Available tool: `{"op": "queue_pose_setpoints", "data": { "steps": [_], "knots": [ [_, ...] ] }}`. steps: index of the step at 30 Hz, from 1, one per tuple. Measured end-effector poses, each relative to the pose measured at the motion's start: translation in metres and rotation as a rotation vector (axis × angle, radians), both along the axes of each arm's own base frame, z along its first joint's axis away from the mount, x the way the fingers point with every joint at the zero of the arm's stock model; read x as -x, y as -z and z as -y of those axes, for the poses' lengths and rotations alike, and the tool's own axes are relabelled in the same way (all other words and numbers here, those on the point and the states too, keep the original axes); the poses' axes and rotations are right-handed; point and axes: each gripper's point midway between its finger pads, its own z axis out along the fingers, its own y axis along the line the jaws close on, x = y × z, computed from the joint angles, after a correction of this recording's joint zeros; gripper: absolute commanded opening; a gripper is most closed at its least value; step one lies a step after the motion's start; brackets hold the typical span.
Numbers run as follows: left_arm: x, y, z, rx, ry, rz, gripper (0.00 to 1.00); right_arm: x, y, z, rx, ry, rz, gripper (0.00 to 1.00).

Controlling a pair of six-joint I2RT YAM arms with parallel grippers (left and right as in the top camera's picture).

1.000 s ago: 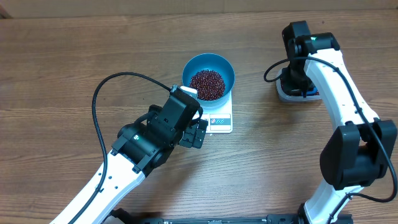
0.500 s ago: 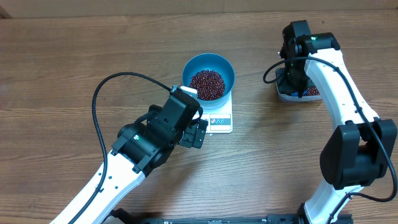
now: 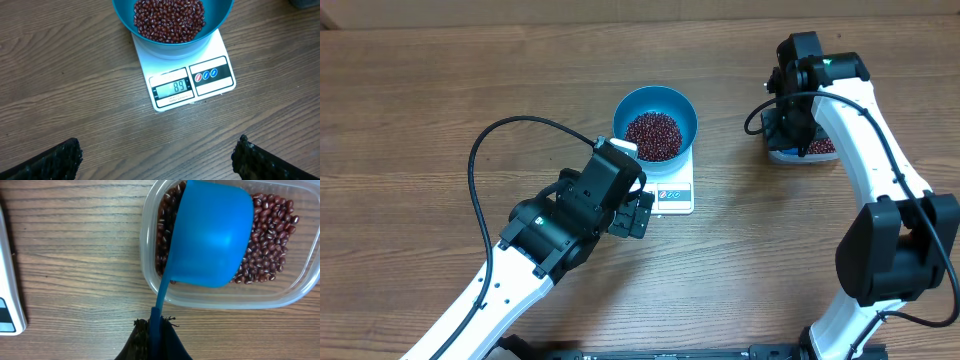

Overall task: Scoop item into bowl and weigh 150g on scale
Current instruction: 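Scoop more red beans from the tub with the right gripper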

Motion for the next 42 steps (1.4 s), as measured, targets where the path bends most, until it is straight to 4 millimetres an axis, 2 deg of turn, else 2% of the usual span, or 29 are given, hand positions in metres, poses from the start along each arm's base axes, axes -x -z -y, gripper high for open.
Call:
{"op": "queue_pose_setpoints", "data": {
  "steps": [7, 20, 32, 42],
  "knots": [
    [0.0, 0.0, 0.0, 0.0, 0.0, 0.0, 1.0, 0.001, -0.001, 0.002, -0.042, 0.015, -0.005, 0.04],
    [0.0, 0.0, 0.0, 0.0, 0.0, 0.0, 0.99, 0.001, -0.007, 0.031, -0.299, 0.109, 0.0, 0.04],
    [0.0, 0.0, 0.0, 0.0, 0.0, 0.0, 1.0, 0.001, -0.011, 0.025, -0.39, 0.077, 0.007, 0.04],
    [0.0, 0.0, 0.0, 0.0, 0.0, 0.0, 0.99, 0.001, -0.015, 0.04, -0.445, 0.111, 0.025, 0.04]
  ]
}}
